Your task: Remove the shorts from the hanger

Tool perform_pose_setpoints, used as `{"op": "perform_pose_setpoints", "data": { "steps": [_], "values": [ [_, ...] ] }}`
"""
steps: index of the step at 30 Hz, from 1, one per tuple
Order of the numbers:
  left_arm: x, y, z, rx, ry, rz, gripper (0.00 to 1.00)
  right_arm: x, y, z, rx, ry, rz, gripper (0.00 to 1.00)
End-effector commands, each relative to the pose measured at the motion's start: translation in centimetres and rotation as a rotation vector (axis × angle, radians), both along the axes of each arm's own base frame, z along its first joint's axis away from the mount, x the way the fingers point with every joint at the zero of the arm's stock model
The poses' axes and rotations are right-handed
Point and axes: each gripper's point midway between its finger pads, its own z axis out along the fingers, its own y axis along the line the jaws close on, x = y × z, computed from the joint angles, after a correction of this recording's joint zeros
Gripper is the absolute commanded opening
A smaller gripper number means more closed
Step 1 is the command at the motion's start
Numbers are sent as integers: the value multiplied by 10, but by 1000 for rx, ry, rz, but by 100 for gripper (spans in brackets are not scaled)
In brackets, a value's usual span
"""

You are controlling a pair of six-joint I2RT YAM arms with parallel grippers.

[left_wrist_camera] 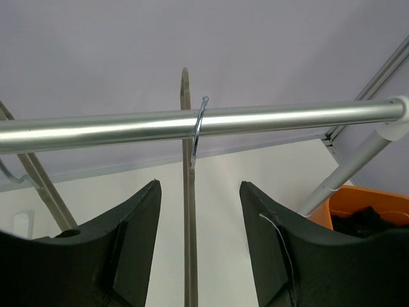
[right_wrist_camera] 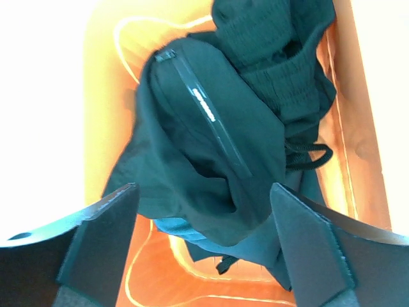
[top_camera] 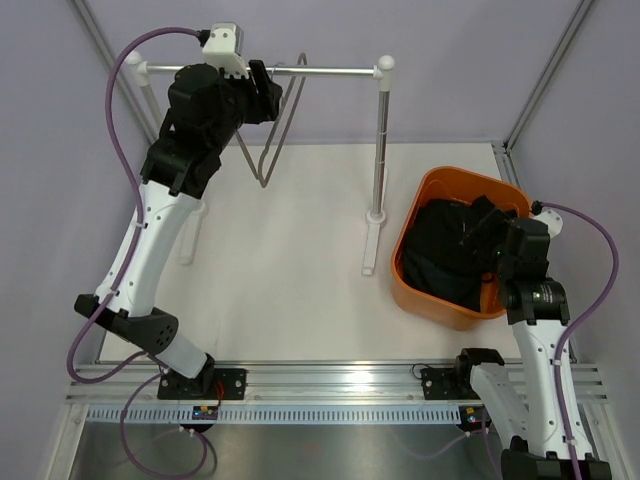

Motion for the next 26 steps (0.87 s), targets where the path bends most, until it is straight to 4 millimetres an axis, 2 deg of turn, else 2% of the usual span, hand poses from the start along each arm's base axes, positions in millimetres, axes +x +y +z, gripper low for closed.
{"op": "perform_pose_setpoints", "data": {
  "steps": [1, 2, 4, 5, 8, 9, 10, 12, 14, 15, 16, 19, 21, 26],
  "values": [
    [-27, 1, 27, -31, -53, -40, 56, -1, 3, 29, -8, -68, 34, 95],
    [-35, 4, 29, -35, -51, -40, 56, -1, 4, 32, -7, -75, 40, 99],
    [-46, 3, 25, -22, -35, -43, 56, -1, 7, 41, -12, -92, 59, 99],
    [-57, 6, 30, -21, -46, -43, 56, 1, 7, 42, -14, -88, 64, 99],
    [-75, 3, 14, 28, -23, -40, 59, 2, 13, 53, -29, -104, 120, 100],
    [-84, 8, 9, 37, -14, -25, 60, 2, 18, 57, -25, -113, 153, 99],
    [-92, 3, 4, 44, -2, -43, 60, 2, 21, 62, -27, -122, 174, 99],
    [-108, 8, -6, 56, 21, -36, 60, 2, 34, 67, 1, -131, 241, 99],
    [-127, 3, -14, 57, 32, -67, 61, -1, 48, 80, 27, -179, 318, 100],
    [-141, 14, -9, 41, 11, -55, 61, -3, 52, 84, 30, -198, 340, 100],
    [-150, 8, -26, 63, 36, -80, 61, -5, 55, 89, 24, -221, 361, 99],
    [-176, 17, -46, 68, 53, -94, 63, -18, 64, 105, 15, -291, 416, 100],
    [-187, 20, -61, 79, 80, -108, 63, -24, 67, 112, 12, -316, 437, 99],
    [-204, 37, -98, 90, 133, -105, 64, -28, 65, 108, 1, -308, 431, 99]
  ]
}}
